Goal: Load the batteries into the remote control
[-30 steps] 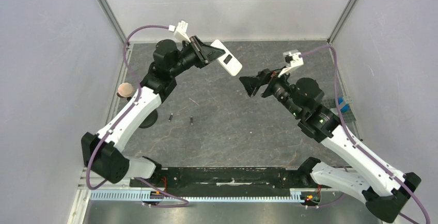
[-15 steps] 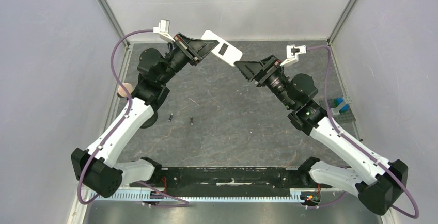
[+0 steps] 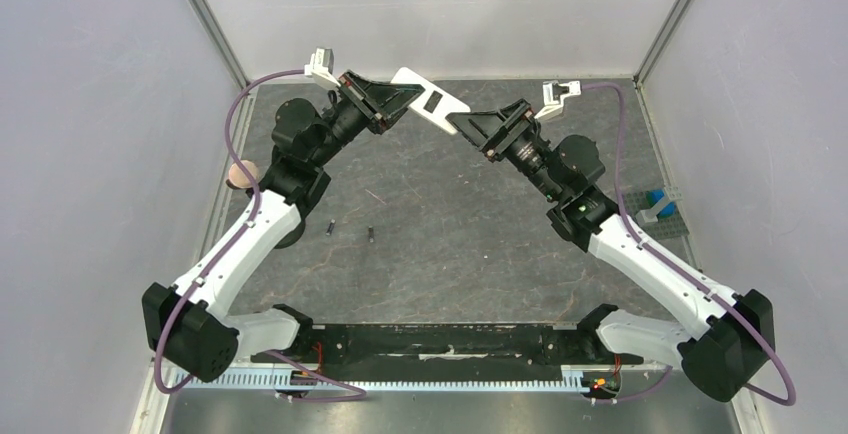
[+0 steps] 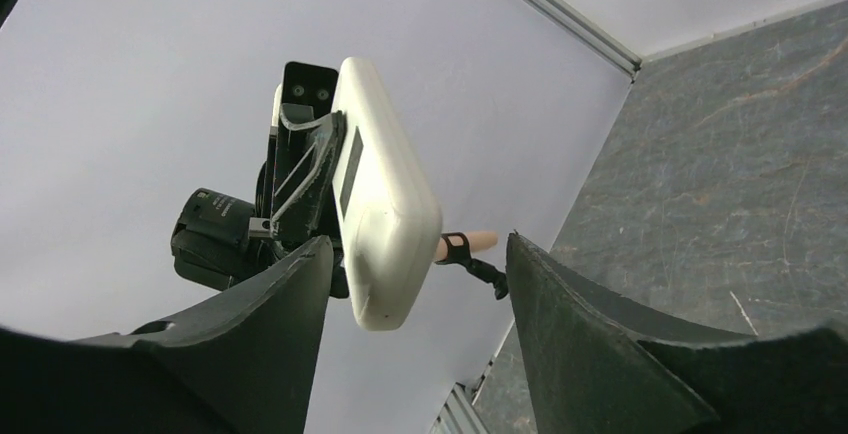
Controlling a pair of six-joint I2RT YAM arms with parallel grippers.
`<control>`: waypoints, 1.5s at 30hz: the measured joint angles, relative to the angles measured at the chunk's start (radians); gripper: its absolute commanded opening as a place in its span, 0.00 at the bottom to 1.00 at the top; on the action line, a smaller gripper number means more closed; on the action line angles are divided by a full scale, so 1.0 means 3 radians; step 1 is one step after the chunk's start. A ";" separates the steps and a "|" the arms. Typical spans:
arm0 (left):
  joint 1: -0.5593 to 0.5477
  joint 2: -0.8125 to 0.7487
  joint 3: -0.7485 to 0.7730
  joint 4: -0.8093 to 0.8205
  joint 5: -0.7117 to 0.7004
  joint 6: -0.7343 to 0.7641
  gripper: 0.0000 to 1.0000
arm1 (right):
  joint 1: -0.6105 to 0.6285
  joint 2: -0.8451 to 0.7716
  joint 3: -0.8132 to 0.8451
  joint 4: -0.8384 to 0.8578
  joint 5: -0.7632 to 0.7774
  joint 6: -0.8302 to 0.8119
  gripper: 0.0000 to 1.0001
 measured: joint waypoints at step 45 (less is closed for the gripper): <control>0.0008 0.0280 -0.0225 0.0165 0.0121 0.0430 0.02 | -0.0268 0.0142 -0.0318 -0.0116 -0.0315 0.0445 0.45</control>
